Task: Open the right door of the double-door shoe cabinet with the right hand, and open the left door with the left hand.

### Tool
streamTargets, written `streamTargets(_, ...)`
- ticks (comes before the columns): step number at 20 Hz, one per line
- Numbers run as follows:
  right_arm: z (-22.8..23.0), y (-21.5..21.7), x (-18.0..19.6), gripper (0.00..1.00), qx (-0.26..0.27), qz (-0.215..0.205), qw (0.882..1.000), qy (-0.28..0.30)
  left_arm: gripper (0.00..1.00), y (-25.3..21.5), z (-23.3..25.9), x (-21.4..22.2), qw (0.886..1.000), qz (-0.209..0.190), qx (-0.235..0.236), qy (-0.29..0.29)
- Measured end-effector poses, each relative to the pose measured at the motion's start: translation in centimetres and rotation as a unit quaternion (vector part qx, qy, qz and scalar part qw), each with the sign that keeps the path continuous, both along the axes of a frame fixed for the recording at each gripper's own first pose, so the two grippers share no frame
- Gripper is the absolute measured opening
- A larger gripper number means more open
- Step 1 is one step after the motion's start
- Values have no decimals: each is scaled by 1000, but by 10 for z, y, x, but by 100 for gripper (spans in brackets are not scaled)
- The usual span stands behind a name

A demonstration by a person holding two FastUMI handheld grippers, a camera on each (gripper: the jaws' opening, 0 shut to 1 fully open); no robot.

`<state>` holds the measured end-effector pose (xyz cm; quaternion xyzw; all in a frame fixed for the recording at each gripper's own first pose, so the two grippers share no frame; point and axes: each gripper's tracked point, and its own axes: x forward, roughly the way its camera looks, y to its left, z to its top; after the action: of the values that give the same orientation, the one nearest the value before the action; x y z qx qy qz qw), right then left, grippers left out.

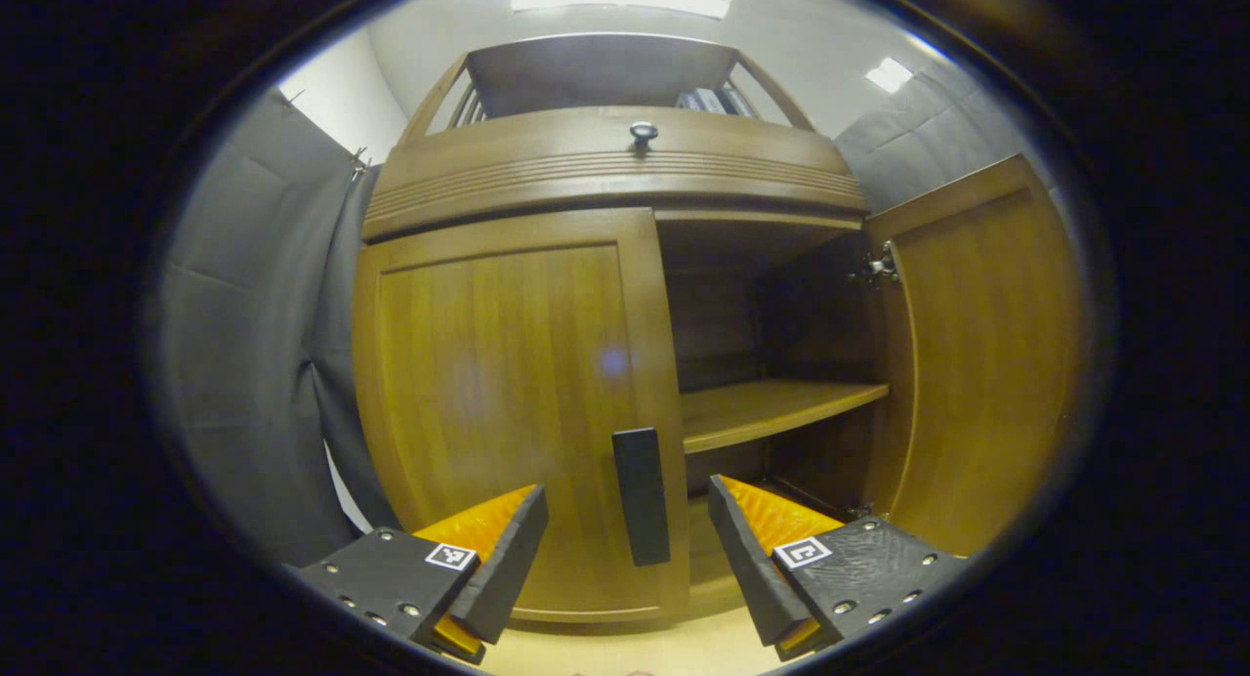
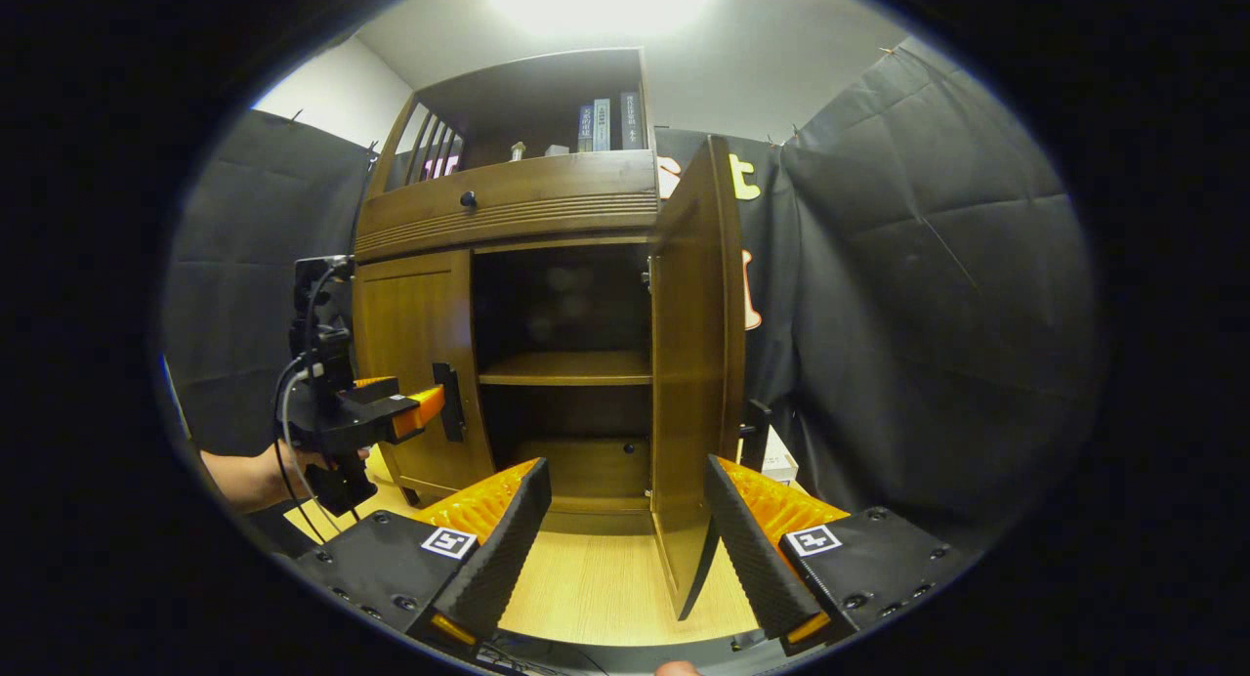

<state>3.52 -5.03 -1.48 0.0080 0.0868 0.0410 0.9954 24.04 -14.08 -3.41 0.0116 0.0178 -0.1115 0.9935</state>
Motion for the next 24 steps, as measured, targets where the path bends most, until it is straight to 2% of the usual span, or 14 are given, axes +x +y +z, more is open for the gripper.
streamTargets(1,-2,2,1,99,-1,-2,1000,1,95,-1,-3,8,1000,-2,-2,5)
streamTargets(2,-4,6,3,94,-3,-4,1000,4,95,1,-8,14,1000,-2,-4,11)
streamTargets(6,-14,15,10,99,-6,-12,1000,15,94,-4,-26,45,1000,-6,-5,25)
streamTargets(9,-20,20,13,95,1,-17,1000,22,82,-9,-33,55,999,-6,-2,32)
streamTargets(11,-18,24,14,99,0,-19,1000,25,75,-9,-39,63,999,-4,-9,39)
streamTargets(13,-19,25,13,99,-5,-18,999,26,72,-9,-38,62,999,-2,-13,35)
streamTargets(14,-19,26,13,99,-6,-16,1000,25,74,-19,-38,59,999,-16,-27,38)
streamTargets(16,-17,25,11,95,-6,-13,1000,24,53,-23,-36,59,999,-10,-31,42)
streamTargets(18,-17,23,6,99,-5,-11,1000,19,33,-21,-40,58,998,-6,-34,47)
streamTargets(19,-17,22,4,100,-4,-9,1000,19,31,-25,-37,59,998,-6,-38,50)
streamTargets(20,-17,20,2,95,-3,-8,1000,19,29,-27,-40,63,998,-5,-35,52)
streamTargets(21,-17,18,0,99,-3,-7,1000,18,27,-24,-40,58,998,-2,-38,57)
streamTargets(23,-15,16,-2,99,1,-4,1000,16,22,-21,-34,51,997,2,-42,61)
streamTargets(24,-14,14,-4,95,3,-2,1000,15,20,-21,-32,49,997,2,-42,62)
